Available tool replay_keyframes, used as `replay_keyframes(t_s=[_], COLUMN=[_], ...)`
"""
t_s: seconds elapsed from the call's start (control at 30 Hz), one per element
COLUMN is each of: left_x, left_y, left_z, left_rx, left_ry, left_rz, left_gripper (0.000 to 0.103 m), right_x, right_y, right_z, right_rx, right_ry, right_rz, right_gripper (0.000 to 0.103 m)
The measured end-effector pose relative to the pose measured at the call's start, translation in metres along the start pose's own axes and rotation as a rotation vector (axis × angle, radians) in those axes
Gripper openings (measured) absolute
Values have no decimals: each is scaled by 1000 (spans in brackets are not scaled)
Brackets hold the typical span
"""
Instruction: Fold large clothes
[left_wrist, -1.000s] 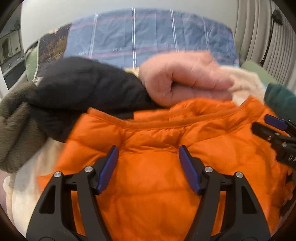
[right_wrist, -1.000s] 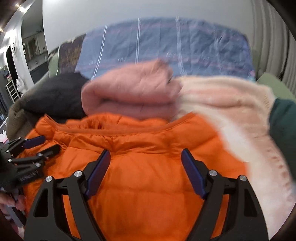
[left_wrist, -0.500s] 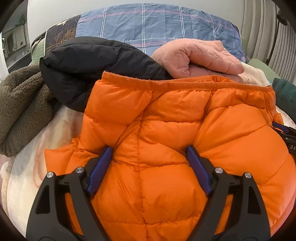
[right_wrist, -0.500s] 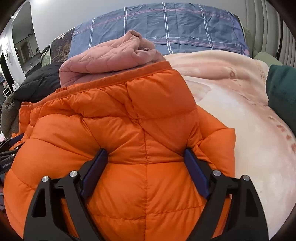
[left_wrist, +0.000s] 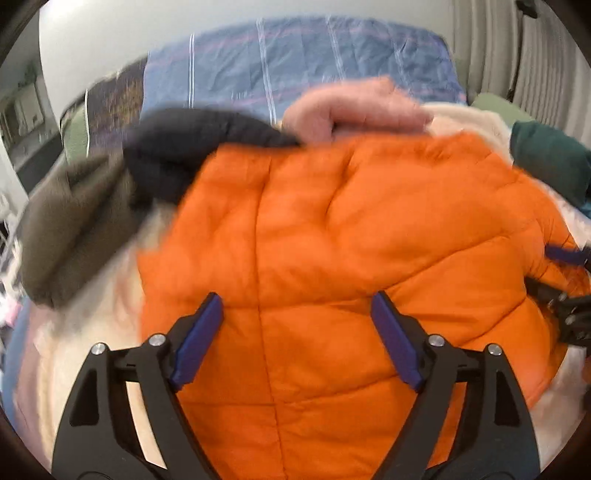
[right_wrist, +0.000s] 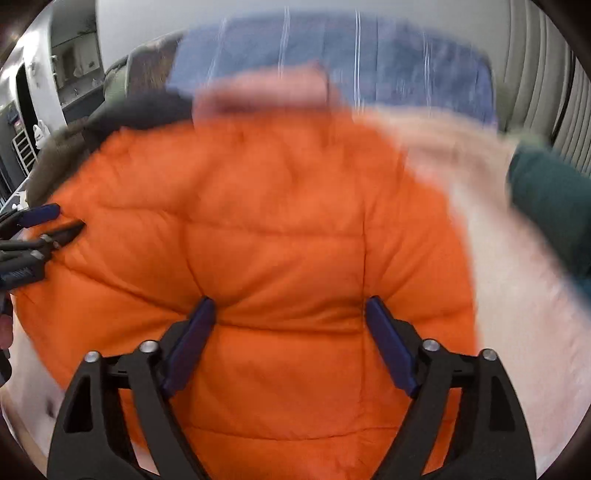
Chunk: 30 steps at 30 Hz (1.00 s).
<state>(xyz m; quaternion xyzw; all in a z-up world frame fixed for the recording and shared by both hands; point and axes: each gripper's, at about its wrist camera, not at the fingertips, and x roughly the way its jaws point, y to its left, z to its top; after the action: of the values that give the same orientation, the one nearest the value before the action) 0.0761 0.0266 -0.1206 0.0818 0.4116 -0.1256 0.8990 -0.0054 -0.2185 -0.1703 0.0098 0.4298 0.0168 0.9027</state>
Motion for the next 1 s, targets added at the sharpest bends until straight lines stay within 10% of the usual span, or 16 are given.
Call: replay_keyframes(t_s=[0.3,0.5,0.8,1.0], left_x=[-6,-46,-16,-40], left_y=[4,28,18,39], left_z=[-12,-22,-41,-21], left_rx=[-36,-107,-24,-142], left_ry=[-17,-93,-15,-75], left_rz=[-13,-26,48,-49], left_gripper=[85,86,89,89], right_x=[-16,-76,-21,-62], right_y=[1,43,61,89], right_z=[-4,-13,-8,65], right_rx=[7,-56,-28,-155], right_ry=[-51,-145,125,-115], right_rz=[-30,174,217,179], right_gripper=[87,61,46,43])
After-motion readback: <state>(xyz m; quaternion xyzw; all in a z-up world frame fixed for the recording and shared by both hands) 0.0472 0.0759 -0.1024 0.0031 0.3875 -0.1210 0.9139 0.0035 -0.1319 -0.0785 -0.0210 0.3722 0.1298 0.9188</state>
